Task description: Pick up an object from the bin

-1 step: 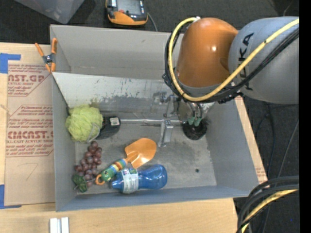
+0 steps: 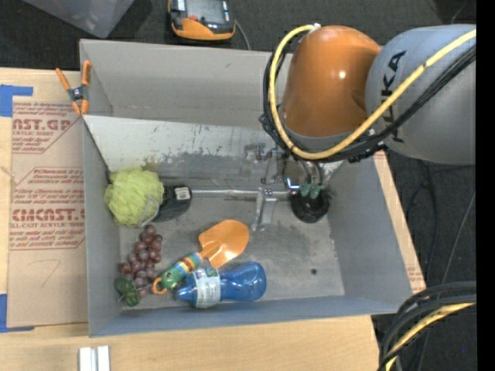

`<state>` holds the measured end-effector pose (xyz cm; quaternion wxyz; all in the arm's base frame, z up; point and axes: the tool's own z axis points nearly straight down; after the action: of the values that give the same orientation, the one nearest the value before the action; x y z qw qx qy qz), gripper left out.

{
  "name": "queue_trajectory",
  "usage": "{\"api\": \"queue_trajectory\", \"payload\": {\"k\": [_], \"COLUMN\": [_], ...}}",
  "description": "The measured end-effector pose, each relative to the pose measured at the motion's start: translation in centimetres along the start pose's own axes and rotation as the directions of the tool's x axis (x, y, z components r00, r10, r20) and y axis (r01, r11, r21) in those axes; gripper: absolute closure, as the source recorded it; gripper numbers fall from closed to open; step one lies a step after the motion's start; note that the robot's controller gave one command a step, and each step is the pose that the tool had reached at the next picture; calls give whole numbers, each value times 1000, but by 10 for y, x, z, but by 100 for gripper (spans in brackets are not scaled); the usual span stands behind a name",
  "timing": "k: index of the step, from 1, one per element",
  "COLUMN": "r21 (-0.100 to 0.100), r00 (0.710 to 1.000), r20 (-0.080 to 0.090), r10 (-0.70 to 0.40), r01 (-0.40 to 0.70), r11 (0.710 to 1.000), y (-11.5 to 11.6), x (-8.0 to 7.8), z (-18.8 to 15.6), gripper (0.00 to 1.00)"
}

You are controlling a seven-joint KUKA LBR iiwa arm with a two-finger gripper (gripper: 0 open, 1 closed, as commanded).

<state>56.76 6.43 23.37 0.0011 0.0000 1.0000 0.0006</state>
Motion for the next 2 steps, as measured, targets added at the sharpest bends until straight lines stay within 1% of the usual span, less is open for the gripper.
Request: {"api": "queue_trajectory", "payload": {"k": [1, 2], "r21": [0, 0], "r00": [996, 992], "r20": [3, 13], "r10": [-93, -127], "r01": [93, 127], "r11": [996, 992], "y": [3, 5], "x": [6, 11], "z": [143, 79], "gripper": [0, 0]}}
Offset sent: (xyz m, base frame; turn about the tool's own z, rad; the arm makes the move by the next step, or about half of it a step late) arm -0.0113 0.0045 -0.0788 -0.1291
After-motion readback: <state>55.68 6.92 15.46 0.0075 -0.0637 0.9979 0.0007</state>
